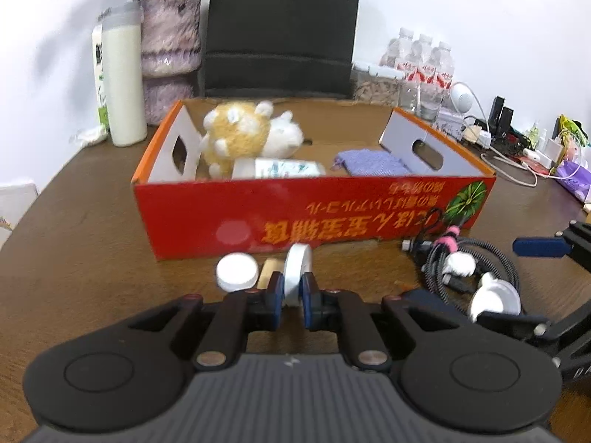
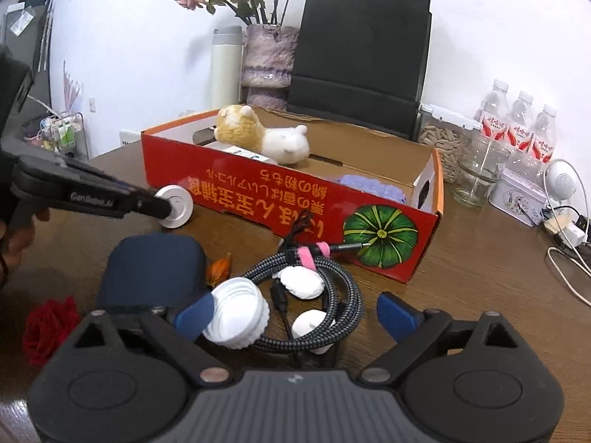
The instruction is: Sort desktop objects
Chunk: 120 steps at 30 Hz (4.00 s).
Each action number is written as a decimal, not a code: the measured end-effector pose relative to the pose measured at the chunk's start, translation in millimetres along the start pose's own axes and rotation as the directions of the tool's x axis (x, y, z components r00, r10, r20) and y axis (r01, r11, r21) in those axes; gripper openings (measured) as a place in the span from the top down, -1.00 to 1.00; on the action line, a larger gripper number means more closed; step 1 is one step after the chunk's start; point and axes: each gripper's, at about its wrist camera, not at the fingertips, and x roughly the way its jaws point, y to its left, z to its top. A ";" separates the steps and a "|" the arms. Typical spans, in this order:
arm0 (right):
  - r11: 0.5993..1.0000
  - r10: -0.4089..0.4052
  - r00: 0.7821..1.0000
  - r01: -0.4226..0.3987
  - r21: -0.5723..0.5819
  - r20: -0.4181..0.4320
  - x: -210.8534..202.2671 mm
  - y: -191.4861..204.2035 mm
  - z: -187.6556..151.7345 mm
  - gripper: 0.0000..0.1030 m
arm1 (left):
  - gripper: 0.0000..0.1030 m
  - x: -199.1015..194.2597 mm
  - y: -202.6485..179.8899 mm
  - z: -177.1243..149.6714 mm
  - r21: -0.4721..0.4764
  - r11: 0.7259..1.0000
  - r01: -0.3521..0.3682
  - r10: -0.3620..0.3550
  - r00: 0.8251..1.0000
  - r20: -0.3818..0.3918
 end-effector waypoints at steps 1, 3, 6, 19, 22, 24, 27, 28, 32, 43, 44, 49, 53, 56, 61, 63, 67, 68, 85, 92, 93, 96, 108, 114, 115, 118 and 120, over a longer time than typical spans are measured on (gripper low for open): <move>1.000 -0.006 1.000 0.006 0.012 0.002 -0.2 -1.6 0.1 -0.84 | 0.76 1.2 3.2 -1.3 -0.009 1.000 0.005 -0.005 1.000 -0.006; 0.999 -0.022 1.000 0.022 0.033 0.006 -0.5 -4.6 0.1 -0.84 | 0.76 2.9 7.5 -2.7 -0.019 1.000 0.008 -0.009 1.000 -0.019; 0.998 -0.039 0.999 0.038 0.049 0.007 0.0 -6.9 -0.3 -0.84 | 0.68 3.9 11.8 -4.7 -0.026 1.000 0.011 -0.011 0.999 -0.030; 0.997 0.072 0.997 -0.071 0.015 -0.011 -3.2 13.1 -3.5 0.55 | 0.57 7.5 12.2 -5.5 -0.034 0.999 0.015 -0.015 1.000 -0.011; 0.993 0.100 0.995 -0.100 0.059 0.002 -4.4 8.5 -4.5 0.73 | 0.46 8.1 13.1 -3.7 -0.044 0.998 0.034 -0.035 0.999 -0.002; 0.990 0.103 0.994 -0.105 0.092 0.026 -7.5 4.2 -4.2 0.76 | 0.31 8.7 10.8 -2.1 -0.042 0.998 0.051 -0.050 0.999 0.005; 0.981 0.099 0.993 -0.107 0.162 0.062 -12.2 -6.1 -2.7 0.79 | 0.25 8.6 3.8 2.4 -0.024 0.997 0.068 -0.067 0.997 0.028; 0.979 0.084 0.994 -0.095 0.183 0.069 -12.2 -9.4 -1.2 0.79 | 0.25 8.0 1.2 5.1 -0.016 0.997 0.070 -0.069 0.997 0.043; 0.955 0.057 0.994 -0.082 0.284 0.096 -9.8 -27.2 2.8 0.79 | 0.19 9.6 -10.1 17.3 0.033 0.997 0.065 -0.068 0.992 0.103; 0.929 0.018 0.995 -0.053 0.367 0.100 -4.3 -45.6 -3.0 0.78 | 0.66 39.9 -44.5 17.0 0.171 0.984 0.042 -0.049 0.998 0.040; 0.929 0.018 0.995 -0.053 0.367 0.100 -4.1 -44.8 -4.0 0.78 | 0.68 37.8 -46.3 14.4 0.180 0.983 0.035 -0.044 0.998 0.047; 0.931 0.017 0.993 -0.058 0.360 0.116 -7.9 -40.8 -5.4 0.78 | 0.82 26.0 -53.2 6.5 0.203 0.979 0.021 -0.038 0.996 0.081; 0.933 0.014 0.991 -0.060 0.355 0.131 -10.7 -39.5 -4.7 0.78 | 0.82 14.4 -57.2 2.6 0.214 0.977 0.009 -0.034 0.993 0.113; 0.932 0.013 0.991 -0.059 0.356 0.132 -11.1 -39.0 -4.6 0.78 | 0.82 4.1 -61.5 0.4 0.223 0.975 0.006 -0.039 0.989 0.142; 0.930 0.011 0.989 -0.063 0.363 0.146 -13.3 -39.2 -3.4 0.78 | 0.82 -12.7 -67.5 -0.6 0.234 0.972 -0.009 -0.036 0.981 0.189; 0.929 0.011 0.988 -0.067 0.365 0.152 -14.5 -39.2 -1.4 0.78 | 0.82 -17.6 -69.3 0.3 0.234 0.972 -0.011 -0.036 0.979 0.198; 0.932 0.014 0.984 -0.076 0.354 0.175 -19.6 -37.9 8.1 0.78 | 0.82 -28.8 -71.1 8.9 0.226 0.974 -0.012 -0.042 0.972 0.230; 0.933 0.013 0.983 -0.078 0.351 0.184 -21.3 -38.0 12.2 0.78 | 0.82 -31.4 -70.9 11.8 0.222 0.975 -0.011 -0.043 0.970 0.238; 0.955 -0.031 0.941 -0.071 0.288 0.336 -12.0 -43.3 83.7 0.78 | 0.82 -34.1 -58.9 80.9 0.081 0.997 -0.019 -0.012 0.929 0.371; 0.954 -0.020 0.944 -0.081 0.290 0.329 23.2 -52.0 95.4 0.78 | 0.82 -3.4 -46.7 101.4 0.032 0.999 -0.020 0.007 0.930 0.368; 0.954 -0.019 0.948 -0.078 0.289 0.319 30.0 -53.2 95.8 0.78 | 0.82 2.2 -44.7 102.4 0.028 0.999 -0.021 0.010 0.933 0.359; 0.954 -0.019 0.960 -0.067 0.293 0.280 52.3 -58.9 96.3 0.78 | 0.82 22.6 -35.7 107.4 0.013 1.000 -0.021 0.016 0.947 0.322; 0.946 -0.017 0.984 -0.042 0.321 0.177 100.9 -80.2 92.3 0.78 | 0.82 74.2 -17.8 107.6 0.004 0.999 -0.037 0.036 0.976 0.214; 0.950 -0.018 0.988 -0.032 0.309 0.156 104.2 -77.2 87.6 0.78 | 0.81 78.5 -21.4 102.6 0.024 0.999 -0.045 0.040 0.980 0.196; 0.951 -0.017 0.988 -0.032 0.308 0.154 104.1 -76.8 87.4 0.78 | 0.81 78.7 -22.4 101.9 0.029 0.998 -0.047 0.041 0.980 0.195; 0.950 -0.014 0.989 -0.033 0.310 0.147 104.0 -77.2 85.6 0.70 | 0.78 79.0 -26.5 99.4 0.051 0.997 -0.054 0.043 0.981 0.189; 0.949 -0.021 0.989 -0.025 0.314 0.143 103.4 -77.8 84.6 0.38 | 0.25 77.7 -28.6 97.8 0.058 0.996 -0.069 0.056 0.978 0.199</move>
